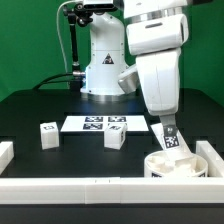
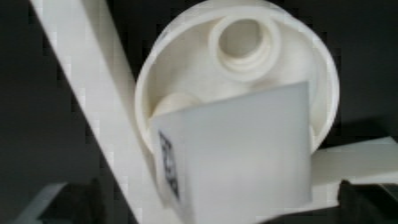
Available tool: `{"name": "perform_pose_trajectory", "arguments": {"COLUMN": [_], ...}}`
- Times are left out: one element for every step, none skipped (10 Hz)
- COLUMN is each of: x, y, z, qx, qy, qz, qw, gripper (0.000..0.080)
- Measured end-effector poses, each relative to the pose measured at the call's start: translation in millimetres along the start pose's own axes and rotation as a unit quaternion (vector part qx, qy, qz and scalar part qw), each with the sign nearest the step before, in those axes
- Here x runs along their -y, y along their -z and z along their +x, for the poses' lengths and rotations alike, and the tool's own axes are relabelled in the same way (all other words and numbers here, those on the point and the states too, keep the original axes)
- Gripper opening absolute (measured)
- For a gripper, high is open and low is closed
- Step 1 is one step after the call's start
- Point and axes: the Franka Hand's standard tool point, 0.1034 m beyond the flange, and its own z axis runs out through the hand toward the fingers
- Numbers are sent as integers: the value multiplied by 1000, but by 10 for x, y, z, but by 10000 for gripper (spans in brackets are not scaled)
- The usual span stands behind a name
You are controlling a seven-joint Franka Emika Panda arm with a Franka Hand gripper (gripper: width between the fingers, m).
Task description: Assemble stool
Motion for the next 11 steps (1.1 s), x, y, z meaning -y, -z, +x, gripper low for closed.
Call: {"name": "perform_pose_trajectory", "arguments": {"x": [8, 11, 15, 17, 13, 6, -9, -20, -23, -24, -25], "y": [-22, -27, -34, -39, -38, -34, -28, -32, -31, -30, -30], "z": [-9, -8, -9, -5, -3, 3, 22, 28, 16, 14, 13], "qx": [0, 0, 1, 1, 3, 5, 6, 8, 8, 8, 8], "qy": [-1, -1, -1, -6, -6, -8, -12, -12, -13, -13, -13], "qz": [2, 2, 3, 3, 3, 2, 1, -1, -1, -1, -1], "qw": [1000, 1000, 1000, 1000, 1000, 1000, 1000, 1000, 1000, 1000, 1000], "gripper": [649, 649, 649, 649, 547, 412, 412, 358, 358, 358, 358]}}
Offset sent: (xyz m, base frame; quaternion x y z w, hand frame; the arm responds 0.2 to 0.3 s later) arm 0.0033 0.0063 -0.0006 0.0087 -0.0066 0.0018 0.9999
